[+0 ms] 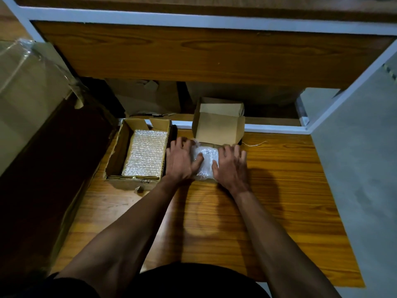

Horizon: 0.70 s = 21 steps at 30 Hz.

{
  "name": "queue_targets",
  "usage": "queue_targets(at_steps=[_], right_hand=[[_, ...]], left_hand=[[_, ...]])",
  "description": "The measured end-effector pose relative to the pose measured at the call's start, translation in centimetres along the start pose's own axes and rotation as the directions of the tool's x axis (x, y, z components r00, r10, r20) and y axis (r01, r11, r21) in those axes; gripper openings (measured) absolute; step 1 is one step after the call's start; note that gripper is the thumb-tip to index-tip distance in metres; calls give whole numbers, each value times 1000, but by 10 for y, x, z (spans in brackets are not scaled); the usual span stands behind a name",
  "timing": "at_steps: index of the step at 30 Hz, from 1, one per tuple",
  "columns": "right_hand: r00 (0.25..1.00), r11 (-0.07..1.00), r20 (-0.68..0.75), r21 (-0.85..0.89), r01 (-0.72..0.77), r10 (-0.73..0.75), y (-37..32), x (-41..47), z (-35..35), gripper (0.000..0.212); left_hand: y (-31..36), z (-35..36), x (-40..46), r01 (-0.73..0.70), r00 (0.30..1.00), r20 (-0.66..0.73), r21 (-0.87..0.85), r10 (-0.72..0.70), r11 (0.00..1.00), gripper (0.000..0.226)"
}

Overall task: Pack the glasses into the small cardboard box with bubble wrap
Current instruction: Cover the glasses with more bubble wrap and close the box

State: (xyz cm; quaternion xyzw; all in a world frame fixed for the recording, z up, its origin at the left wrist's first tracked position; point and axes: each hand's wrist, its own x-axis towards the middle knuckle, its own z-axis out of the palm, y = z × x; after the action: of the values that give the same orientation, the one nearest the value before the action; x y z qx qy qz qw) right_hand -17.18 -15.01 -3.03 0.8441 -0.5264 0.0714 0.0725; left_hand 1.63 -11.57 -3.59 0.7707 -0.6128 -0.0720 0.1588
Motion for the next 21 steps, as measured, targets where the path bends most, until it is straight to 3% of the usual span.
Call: queue_targets(at_steps=[3,5,8,16,21], right_hand=[[984,974,-45,139,179,-175,-8,12,3,38],[965,948,0,190,257,-262,-18,20,3,39],[949,945,157,231,232,-272,-33,29,1,46],[928,951,302,282,130,-216,-38,41,3,54],[930,924,327,381,34,-169,-34,43,8,63]], left_hand=[[-2,4,-3,136,985,-60,-306,-161,942,56],[1,5,-3,197,972,-42,-391,-231,899,43],[6,1,-5,207,964,-60,-442,-259,873,33],[6,2,-13,135,975,-96,-455,-199,880,33],[3,6,-15,9,993,-111,-307,-45,952,29]])
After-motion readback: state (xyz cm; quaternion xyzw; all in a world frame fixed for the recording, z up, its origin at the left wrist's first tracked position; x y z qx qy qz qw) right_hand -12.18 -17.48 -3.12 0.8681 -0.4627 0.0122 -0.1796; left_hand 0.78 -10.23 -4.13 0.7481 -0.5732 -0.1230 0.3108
